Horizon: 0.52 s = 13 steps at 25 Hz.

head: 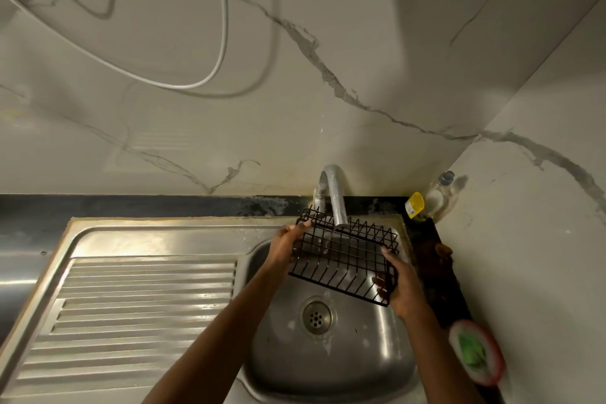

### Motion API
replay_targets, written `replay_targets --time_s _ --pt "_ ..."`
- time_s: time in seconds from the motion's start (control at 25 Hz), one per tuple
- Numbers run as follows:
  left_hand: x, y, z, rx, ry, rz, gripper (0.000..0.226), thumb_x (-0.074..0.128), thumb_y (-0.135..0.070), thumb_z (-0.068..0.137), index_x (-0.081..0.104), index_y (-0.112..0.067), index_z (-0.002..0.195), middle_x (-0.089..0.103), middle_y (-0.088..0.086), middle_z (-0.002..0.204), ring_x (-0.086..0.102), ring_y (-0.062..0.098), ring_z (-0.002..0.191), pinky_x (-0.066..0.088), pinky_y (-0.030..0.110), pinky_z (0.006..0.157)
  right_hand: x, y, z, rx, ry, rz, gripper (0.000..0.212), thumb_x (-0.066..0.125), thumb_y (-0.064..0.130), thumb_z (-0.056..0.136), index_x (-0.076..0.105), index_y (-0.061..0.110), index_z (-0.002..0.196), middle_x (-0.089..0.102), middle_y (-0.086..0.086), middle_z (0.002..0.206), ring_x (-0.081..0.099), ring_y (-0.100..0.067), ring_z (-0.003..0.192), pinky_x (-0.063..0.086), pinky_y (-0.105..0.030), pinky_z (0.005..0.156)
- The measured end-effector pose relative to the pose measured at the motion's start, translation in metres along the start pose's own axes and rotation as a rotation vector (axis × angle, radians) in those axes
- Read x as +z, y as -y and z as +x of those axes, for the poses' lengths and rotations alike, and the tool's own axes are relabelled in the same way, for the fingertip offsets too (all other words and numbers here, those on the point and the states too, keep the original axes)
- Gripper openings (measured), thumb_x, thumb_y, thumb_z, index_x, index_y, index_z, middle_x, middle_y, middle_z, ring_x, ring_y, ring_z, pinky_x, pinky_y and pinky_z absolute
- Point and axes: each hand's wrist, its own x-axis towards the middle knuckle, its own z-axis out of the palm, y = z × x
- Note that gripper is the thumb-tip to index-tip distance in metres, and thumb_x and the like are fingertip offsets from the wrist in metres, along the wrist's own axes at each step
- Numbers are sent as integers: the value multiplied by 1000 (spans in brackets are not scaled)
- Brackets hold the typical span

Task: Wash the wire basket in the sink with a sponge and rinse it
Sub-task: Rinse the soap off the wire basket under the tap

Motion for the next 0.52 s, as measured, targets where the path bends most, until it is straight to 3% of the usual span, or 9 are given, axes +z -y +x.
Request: replay_targets --time_s 0.12,0.16,0.28,0.36,0.44,0.52 --pt "4 3 -6 -24 -28 -30 52 60 -60 96 71 -10 108 76 9 91 73 19 73 60 27 63 -20 -7 5 40 75 127 73 96 38 44 71 15 109 66 -17 95 65 -29 73 48 -33 64" --pt "8 6 -8 -53 -5 -11 56 57 -62 97 72 -9 108 77 10 92 73 20 76 59 25 64 -29 -9 6 43 60 142 68 95 35 47 70 14 107 68 -18 100 68 -30 78 51 -35 68" --pt "29 12 -9 -118 105 -33 59 64 -63 91 73 -7 108 74 14 92 67 18 73 54 25 66 -54 -20 4 53 10 197 61 78 29 74 62 6 129 71 -14 101 68 -29 88 53 -40 76" --pt "48 4 -9 -158 117 14 54 64 -58 95 72 -7 110 77 18 96 71 20 76 57 27 65 -65 -23 0 74 7 244 58 77 30 78 61 7 130 69 -10 99 67 -26 85 56 -39 72" --pt "63 -11 -3 -221 91 1 40 58 -46 104 68 -8 113 80 15 92 75 19 76 60 26 59 -73 -25 -2 99 9 273 61 87 32 68 64 11 121 68 -8 93 67 -25 75 55 -35 63" --pt "76 -36 2 -334 78 -62 33 53 -35 108 64 -4 114 78 11 74 75 16 61 59 25 51 -81 -22 -4 156 -5 274 72 95 34 54 65 11 115 67 -11 93 66 -28 76 53 -38 68"
